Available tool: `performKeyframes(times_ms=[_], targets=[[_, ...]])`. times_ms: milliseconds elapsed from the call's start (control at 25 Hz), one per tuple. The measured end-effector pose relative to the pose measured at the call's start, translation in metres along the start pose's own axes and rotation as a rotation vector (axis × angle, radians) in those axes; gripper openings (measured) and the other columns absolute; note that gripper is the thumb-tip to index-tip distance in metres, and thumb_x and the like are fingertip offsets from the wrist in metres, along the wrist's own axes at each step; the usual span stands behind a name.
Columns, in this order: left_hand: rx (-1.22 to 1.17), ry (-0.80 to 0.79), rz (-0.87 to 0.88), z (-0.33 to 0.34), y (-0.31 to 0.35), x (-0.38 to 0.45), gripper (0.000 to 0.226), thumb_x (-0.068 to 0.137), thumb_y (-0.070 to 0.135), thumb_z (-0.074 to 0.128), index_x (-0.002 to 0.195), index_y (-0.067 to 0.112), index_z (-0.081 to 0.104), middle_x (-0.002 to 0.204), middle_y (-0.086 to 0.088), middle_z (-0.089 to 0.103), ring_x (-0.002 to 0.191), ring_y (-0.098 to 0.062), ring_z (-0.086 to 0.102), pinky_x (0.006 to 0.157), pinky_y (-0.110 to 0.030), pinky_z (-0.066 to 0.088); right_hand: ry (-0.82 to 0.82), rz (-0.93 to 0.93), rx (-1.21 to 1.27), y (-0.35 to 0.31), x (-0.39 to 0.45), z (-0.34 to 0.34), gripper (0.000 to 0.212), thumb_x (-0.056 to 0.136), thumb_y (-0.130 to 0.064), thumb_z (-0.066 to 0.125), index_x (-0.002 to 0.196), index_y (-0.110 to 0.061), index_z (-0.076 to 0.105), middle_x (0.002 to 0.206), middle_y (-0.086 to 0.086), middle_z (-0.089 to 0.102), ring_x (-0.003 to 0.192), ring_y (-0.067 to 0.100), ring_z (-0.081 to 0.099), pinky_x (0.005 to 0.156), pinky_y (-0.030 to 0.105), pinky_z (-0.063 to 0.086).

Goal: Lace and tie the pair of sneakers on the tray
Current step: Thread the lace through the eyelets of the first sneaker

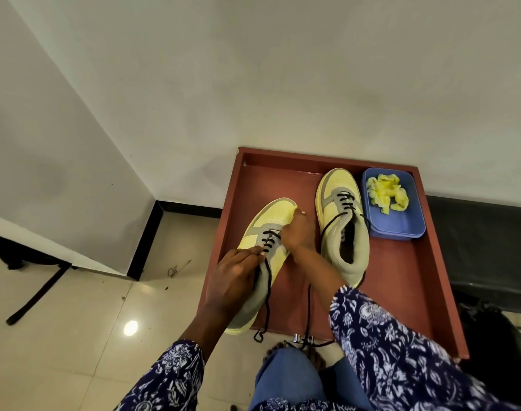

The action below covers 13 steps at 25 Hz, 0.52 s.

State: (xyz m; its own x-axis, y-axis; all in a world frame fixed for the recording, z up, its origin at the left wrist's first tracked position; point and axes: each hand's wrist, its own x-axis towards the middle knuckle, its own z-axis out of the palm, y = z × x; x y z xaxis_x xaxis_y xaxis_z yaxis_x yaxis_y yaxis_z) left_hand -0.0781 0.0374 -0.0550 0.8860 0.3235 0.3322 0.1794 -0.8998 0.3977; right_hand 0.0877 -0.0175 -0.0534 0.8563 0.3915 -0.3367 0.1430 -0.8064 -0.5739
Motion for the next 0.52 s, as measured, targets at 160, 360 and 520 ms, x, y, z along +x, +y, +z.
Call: performKeyframes(times_ms=[160,360,520], targets=[[-0.012,-0.018,-0.01,-0.002,0.001,0.002,0.027,0.082,0.018,0.049,0.09,0.011,0.074,0.098,-0.003,0.073,0.081,-0.017,0.069,0.068,-0.017,0.048,0.058,0.108,0.168,0.008,-0.034,0.011,0.031,0.089,-0.01,0.046,0.117,0.005,0.05,0.118,0.024,0.057,0.111,0.039,0.053,0.086,0.04,0.044],[-0.023,-0.056,-0.02,-0.003,0.002,0.001,0.03,0.083,0.021,0.047,0.091,0.009,0.074,0.098,-0.006,0.073,0.081,-0.019,0.07,0.067,-0.023,0.055,0.031,0.192,0.282,0.007,-0.072,0.019,0.032,0.085,0.0,0.045,0.116,0.004,0.052,0.119,0.022,0.055,0.108,0.036,0.054,0.083,0.035,0.045],[-0.005,-0.102,-0.034,-0.005,0.006,0.002,0.032,0.084,0.024,0.046,0.091,0.009,0.073,0.098,-0.008,0.073,0.081,-0.021,0.071,0.069,-0.025,0.057,-0.062,0.196,0.424,0.015,-0.087,0.02,0.022,0.084,0.0,0.045,0.099,-0.002,0.061,0.098,0.012,0.063,0.088,0.028,0.059,0.064,0.028,0.042]])
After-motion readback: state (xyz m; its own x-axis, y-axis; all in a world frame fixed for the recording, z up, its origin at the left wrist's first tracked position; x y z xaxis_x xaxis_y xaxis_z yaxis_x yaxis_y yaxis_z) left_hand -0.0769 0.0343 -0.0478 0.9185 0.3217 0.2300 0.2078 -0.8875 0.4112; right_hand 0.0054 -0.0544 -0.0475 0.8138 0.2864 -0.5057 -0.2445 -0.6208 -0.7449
